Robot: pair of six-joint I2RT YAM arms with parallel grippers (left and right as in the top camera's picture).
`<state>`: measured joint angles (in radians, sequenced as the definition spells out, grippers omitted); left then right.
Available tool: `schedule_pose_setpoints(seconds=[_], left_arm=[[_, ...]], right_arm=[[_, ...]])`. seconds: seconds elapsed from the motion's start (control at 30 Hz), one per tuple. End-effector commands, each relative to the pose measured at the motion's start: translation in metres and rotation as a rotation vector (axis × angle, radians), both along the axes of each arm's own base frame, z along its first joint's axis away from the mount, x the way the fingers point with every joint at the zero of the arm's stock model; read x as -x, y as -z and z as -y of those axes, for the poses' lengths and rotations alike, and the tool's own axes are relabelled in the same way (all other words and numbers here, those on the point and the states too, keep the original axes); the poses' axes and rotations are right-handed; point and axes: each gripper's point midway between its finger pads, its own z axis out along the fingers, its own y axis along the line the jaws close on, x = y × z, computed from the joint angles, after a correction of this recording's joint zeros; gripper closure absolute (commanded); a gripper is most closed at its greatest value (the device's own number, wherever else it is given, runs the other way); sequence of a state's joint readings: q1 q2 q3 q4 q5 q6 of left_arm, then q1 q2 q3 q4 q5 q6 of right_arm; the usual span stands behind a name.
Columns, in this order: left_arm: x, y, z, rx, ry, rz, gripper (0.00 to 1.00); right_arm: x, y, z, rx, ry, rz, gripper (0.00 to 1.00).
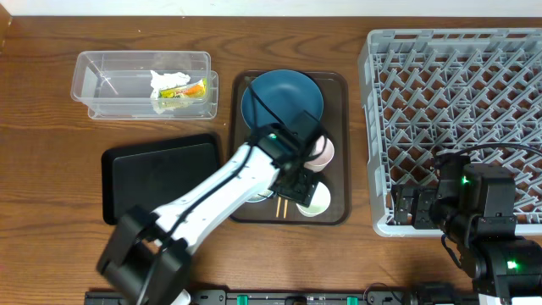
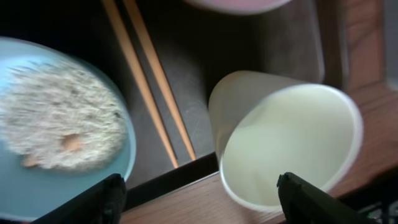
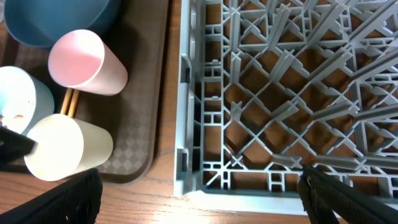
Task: Sort waste into correct bins and load items into the dishwasher rack
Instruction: 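Reach the left gripper to the white cup and grasp it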
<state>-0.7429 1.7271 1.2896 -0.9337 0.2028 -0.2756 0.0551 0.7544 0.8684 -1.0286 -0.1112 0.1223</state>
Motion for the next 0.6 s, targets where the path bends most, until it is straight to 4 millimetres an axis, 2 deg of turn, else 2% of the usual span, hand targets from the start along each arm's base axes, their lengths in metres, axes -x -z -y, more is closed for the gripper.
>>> schedule_pose_setpoints(seconds=[0.0, 0.2, 0.33, 0.47, 0.57], left_arm=[[0.005, 0.020, -0.002, -0.052, -0.014, -0.041, 0.25], [0.002, 0.034, 0.002, -0.061, -0.028, -0.056, 0.54], [0.002, 0.035, 0.003, -0.059, -0.031, -0.056, 0.68], [0.005, 0.034, 0.004, -0.049, -0.030, -0.074, 0.93], [0.007, 0.029, 0.003, -0.041, -0.030, -0.076, 0.94]], right_arm=[[-0.001, -0.006, 0.003, 0.003, 0.016, 0.013, 0.01], [0.000, -0.005, 0.003, 0.003, 0.016, 0.007, 0.01], [0.001, -0.005, 0.003, 0.003, 0.016, 0.004, 0.01], [0.002, -0.004, 0.003, 0.003, 0.016, 0.001, 0.01], [0.002, -0.004, 0.003, 0.003, 0.016, 0.000, 0.01]])
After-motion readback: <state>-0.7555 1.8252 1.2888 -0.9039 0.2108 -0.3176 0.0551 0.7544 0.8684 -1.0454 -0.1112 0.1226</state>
